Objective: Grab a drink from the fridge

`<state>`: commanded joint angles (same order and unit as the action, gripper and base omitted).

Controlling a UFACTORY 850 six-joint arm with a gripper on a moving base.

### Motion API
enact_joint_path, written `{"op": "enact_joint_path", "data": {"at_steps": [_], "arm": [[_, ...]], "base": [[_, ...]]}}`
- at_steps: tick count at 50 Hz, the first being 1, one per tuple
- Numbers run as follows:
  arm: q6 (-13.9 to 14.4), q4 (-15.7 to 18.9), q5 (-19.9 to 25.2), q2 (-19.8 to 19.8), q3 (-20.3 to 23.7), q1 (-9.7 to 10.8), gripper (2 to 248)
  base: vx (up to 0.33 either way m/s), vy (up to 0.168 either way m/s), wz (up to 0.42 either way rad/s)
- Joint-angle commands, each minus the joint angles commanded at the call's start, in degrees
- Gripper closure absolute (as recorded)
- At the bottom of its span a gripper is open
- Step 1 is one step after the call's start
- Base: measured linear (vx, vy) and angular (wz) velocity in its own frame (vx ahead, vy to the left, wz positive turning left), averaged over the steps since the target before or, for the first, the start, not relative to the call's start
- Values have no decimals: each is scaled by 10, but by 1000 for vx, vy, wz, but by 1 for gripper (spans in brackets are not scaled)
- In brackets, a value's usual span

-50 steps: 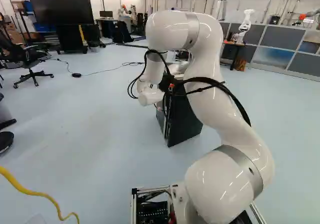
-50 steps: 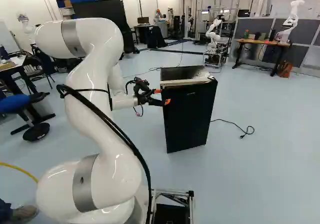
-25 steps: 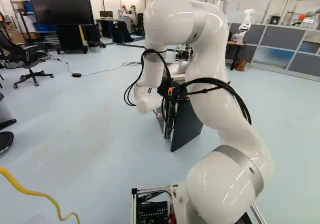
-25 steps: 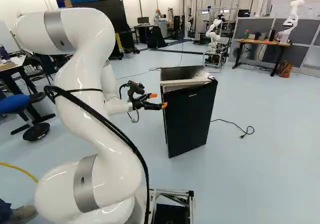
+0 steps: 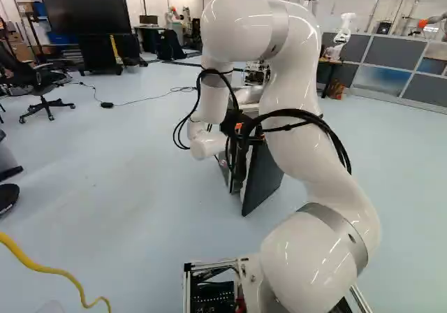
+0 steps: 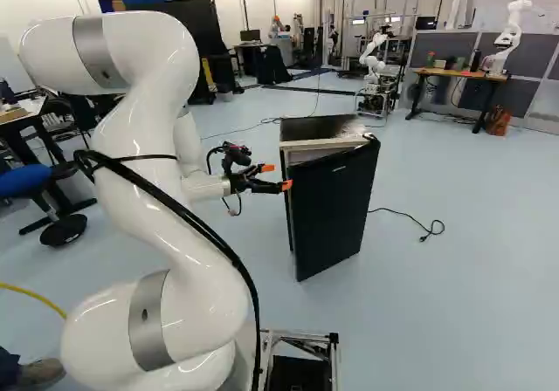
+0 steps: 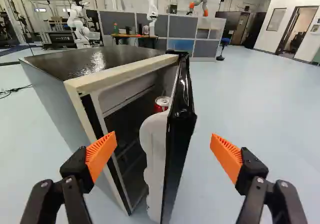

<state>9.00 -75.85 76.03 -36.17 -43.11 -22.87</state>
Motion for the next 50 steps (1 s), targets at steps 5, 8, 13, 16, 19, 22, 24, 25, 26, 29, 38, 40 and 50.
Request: {"op": "enact_joint_path", "data": {"at_steps": [5, 8, 13, 16, 19, 22, 24, 25, 26, 29, 38, 40, 50], "arm": [[0, -2, 2, 0, -1, 4, 3], [0, -4, 4, 0, -1, 8, 3], [0, -6, 7, 1, 2, 13, 3], [0, -8, 9, 2, 4, 17, 3], [0, -10, 10, 4, 7, 22, 3], [0, -11, 10, 6, 11, 27, 3], [0, -12, 10, 7, 13, 30, 3], [0, -12, 10, 8, 14, 32, 3], [0, -13, 10, 8, 15, 34, 3], [0, -14, 10, 10, 19, 39, 3], [0, -19, 11, 15, 29, 56, 3], [0, -20, 11, 16, 31, 60, 3], [0, -30, 12, 21, 40, 80, 3]], "base": [[0, 0, 0], [0, 0, 0], [0, 0, 0], [0, 0, 0], [0, 0, 0], [0, 0, 0], [0, 0, 0], [0, 0, 0], [0, 0, 0], [0, 0, 0], [0, 0, 0], [0, 0, 0], [0, 0, 0]]}}
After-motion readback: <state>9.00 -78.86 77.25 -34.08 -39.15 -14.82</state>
